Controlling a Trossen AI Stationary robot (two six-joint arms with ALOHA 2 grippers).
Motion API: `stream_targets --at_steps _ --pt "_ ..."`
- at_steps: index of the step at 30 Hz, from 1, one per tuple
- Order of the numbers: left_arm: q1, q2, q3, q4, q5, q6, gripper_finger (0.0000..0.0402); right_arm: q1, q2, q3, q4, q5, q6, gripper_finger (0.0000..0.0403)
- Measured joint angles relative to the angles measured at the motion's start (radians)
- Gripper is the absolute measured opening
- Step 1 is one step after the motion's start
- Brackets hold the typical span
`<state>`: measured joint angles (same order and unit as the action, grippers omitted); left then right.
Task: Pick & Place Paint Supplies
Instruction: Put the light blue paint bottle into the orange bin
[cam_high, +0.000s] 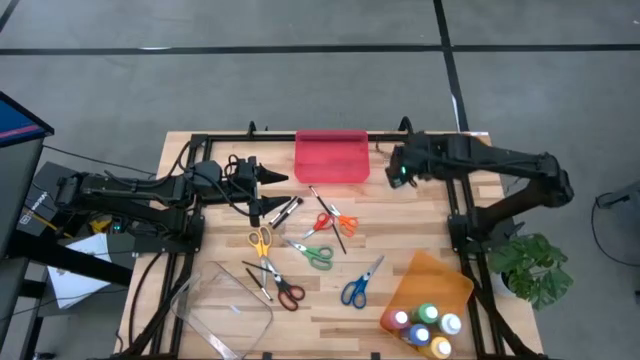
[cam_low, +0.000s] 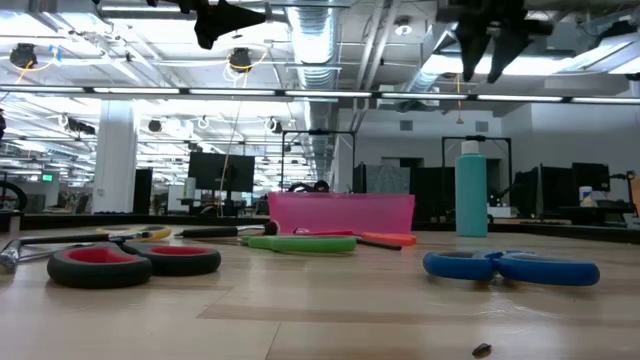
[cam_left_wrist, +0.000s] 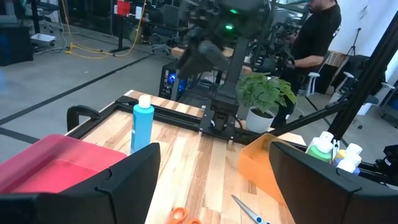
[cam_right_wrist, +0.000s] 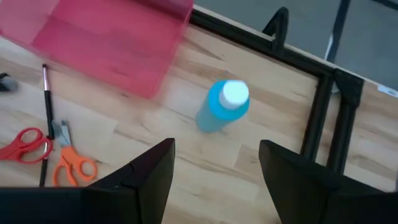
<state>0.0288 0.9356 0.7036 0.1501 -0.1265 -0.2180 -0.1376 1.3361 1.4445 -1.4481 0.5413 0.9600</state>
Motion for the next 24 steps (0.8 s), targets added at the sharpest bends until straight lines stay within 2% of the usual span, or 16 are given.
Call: stream_targets --at_steps 8,24 --pt "0.000 0.000 0.000 -0.001 0.000 0.000 0.0298 -0.226 0.047 -0.012 0.048 -0.165 -0.196 0.0230" --pt "0.000 0.000 0.000 -0.002 0.000 0.000 0.0298 -0.420 0.200 -0.044 0.170 -0.270 -0.427 0.0230"
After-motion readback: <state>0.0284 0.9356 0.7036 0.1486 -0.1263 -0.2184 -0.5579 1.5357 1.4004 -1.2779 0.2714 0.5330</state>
